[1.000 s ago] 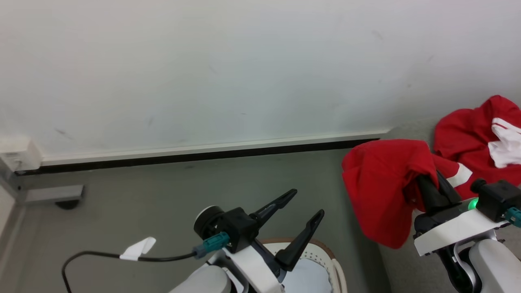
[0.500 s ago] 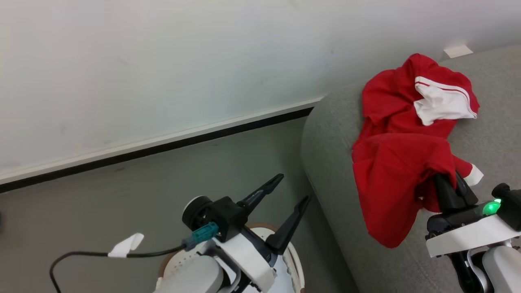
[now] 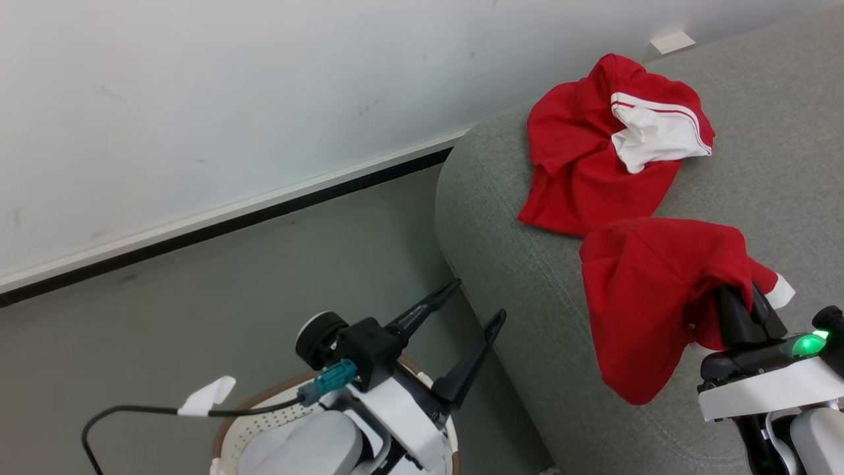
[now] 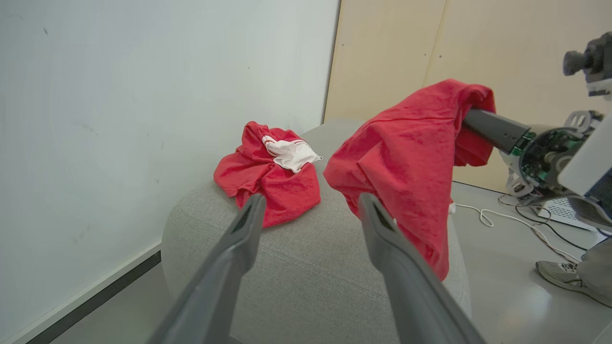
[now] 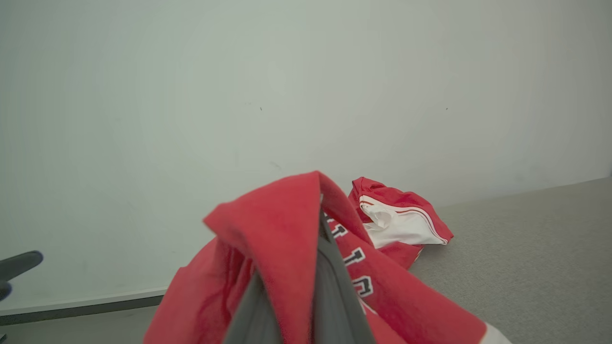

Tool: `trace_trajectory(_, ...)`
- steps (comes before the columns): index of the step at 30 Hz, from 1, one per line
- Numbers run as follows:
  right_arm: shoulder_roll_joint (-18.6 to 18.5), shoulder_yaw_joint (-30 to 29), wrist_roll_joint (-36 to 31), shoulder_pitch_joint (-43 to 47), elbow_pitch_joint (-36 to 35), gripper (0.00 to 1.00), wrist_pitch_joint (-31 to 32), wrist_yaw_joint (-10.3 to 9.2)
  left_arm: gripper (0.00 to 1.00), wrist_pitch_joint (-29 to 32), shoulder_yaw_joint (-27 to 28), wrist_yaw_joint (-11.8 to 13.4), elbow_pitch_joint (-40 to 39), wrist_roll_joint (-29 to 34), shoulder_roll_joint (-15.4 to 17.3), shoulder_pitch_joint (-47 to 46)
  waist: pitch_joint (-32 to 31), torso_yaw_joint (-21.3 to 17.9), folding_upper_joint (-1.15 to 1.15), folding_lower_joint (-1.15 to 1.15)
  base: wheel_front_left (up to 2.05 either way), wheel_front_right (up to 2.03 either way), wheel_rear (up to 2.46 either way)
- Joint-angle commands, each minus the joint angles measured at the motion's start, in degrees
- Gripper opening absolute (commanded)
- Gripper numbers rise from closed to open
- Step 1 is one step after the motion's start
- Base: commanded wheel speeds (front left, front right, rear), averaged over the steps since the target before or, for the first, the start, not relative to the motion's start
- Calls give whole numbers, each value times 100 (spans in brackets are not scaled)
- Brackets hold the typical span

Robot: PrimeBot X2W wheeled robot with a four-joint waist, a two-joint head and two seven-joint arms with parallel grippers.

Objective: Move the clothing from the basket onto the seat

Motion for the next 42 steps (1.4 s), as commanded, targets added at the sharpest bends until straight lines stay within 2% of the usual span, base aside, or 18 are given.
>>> trace_trajectory(1,11,-53,-43,77,-38,0,1,-13,100,-3,28,-23,30,44,-12,88,12,-13,-1,0,0,0,0)
trace_trajectory(11,-105,-480,-274,-316,-12,0,1,-13,100,-4,59,-83,53,153,-49,-28,211,89,-1,0,0,0,0)
trace_trajectory(18,-660,-751,-165,-1143,443,0,1,-13,100,-4,20,-102,66,162,16,-267,741,342,-1,0,0,0,0)
trace_trajectory(23,-1344,-621,-469,-1813,1169,0,1,-13,100,-4,-36,-112,32,177,31,-513,1282,644,-1,0,0,0,0)
trace_trajectory(27,-1795,-603,-386,-2359,1765,0,1,-13,100,-4,-98,-112,8,179,42,-718,1731,933,-1,0,0,0,0)
trace_trajectory(34,-2297,-284,-493,-3276,2747,0,3,-13,100,-4,-105,-115,-7,201,26,-1010,2380,1399,-1,0,0,0,0)
trace_trajectory(42,-2566,286,-746,-3883,4019,0,322,-13,100,-4,-110,-117,-5,292,-138,-1220,2698,1836,-1,0,0,0,0)
